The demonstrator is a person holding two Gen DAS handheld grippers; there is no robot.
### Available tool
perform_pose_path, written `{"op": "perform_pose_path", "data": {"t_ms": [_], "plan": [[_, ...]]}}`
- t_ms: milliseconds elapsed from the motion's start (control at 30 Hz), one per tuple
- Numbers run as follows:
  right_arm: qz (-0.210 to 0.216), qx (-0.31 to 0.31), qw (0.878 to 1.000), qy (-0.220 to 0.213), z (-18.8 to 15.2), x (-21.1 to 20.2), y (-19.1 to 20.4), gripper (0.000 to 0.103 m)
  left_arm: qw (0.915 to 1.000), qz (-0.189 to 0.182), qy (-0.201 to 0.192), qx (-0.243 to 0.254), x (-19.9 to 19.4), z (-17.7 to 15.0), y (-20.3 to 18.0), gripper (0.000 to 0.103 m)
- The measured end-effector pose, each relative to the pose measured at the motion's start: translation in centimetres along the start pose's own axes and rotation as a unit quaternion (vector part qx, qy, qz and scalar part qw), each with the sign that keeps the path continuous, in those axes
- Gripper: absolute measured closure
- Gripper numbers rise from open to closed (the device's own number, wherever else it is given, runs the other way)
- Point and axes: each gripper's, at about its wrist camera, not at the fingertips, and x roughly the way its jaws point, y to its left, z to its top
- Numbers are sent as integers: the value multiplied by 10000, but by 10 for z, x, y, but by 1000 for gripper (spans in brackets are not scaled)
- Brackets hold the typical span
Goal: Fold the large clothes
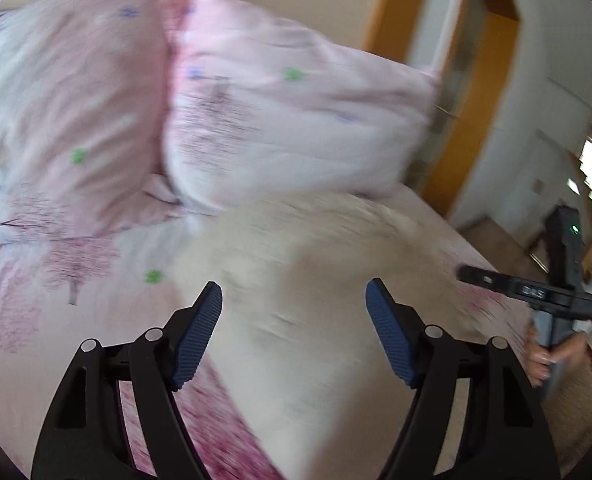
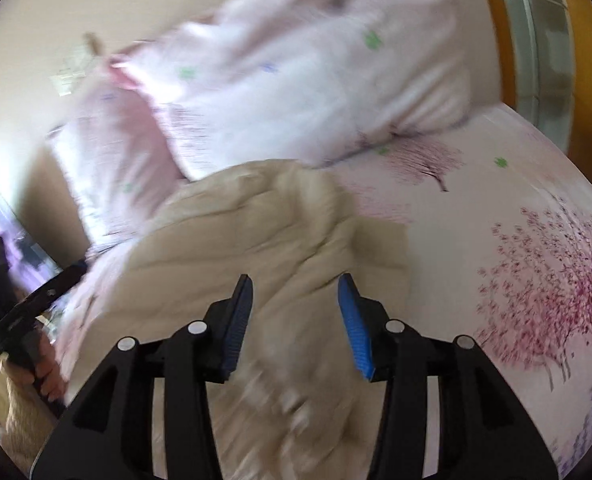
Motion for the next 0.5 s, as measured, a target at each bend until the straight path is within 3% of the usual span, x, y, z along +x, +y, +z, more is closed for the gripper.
{"op": "perform_pose_path", "data": {"t_ms": [100, 233, 333, 500], "plan": [[137, -302, 9993, 174, -21, -1, 15, 57, 9991, -203, 342, 150, 9, -11, -17, 28], [-211, -234, 9977, 599, -38, 24, 11, 59, 9967, 77, 753, 287, 29, -28, -23, 26], [-137, 106, 9962, 856, -47, 40, -1, 59, 9947, 202, 957, 323, 39, -39, -20, 25], [-119, 288, 9960, 840, -57, 44, -6, 59, 9920, 335, 1197, 200, 52, -58, -12, 18]]}}
